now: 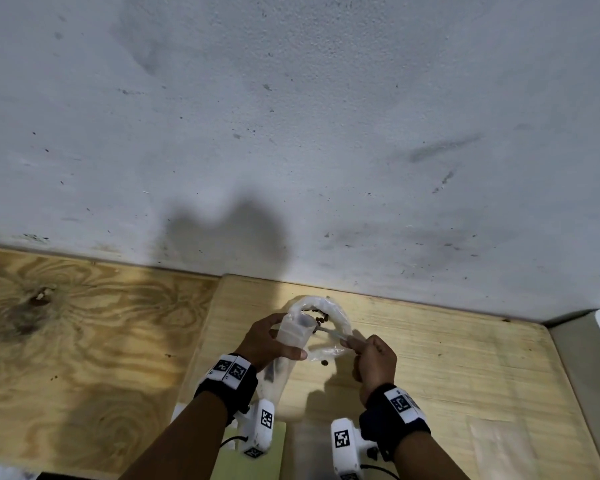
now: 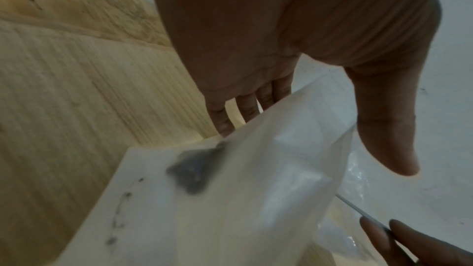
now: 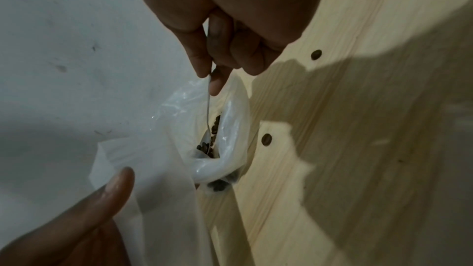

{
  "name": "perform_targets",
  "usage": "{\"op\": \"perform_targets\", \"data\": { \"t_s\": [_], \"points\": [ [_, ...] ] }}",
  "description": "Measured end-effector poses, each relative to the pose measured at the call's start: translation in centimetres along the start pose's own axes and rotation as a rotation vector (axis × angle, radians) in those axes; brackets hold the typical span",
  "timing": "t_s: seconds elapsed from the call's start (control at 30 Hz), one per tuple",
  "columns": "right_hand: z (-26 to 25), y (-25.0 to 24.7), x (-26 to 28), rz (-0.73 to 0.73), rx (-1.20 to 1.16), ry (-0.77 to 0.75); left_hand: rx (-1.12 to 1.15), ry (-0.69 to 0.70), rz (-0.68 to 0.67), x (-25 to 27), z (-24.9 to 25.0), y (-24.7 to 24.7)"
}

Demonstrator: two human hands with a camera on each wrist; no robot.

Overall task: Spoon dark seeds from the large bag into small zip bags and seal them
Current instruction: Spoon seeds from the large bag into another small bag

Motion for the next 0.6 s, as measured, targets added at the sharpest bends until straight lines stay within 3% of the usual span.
{"op": "perform_targets", "data": {
  "t_s": [0.33,0.6],
  "points": [
    [-1.6,-3.1,0.5,-0.028,-0.066,-0.017,-0.026,0.000,0.047,1.1,0.3,0.5],
    [-5.4,-4.9,2.5,-0.085,-0.097,-0.163,-0.073,-0.011,0.070,2.1,0.4,1.1]
  ]
}}
Point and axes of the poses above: each hand's wrist, its own x-axis away from the middle knuckle, its own y-axis out of the palm, z = x × y, the point moved 6 cm from there along -x, towards the middle knuckle, and after that the axes turned 3 degrees about -x, right-handed, at the moved point
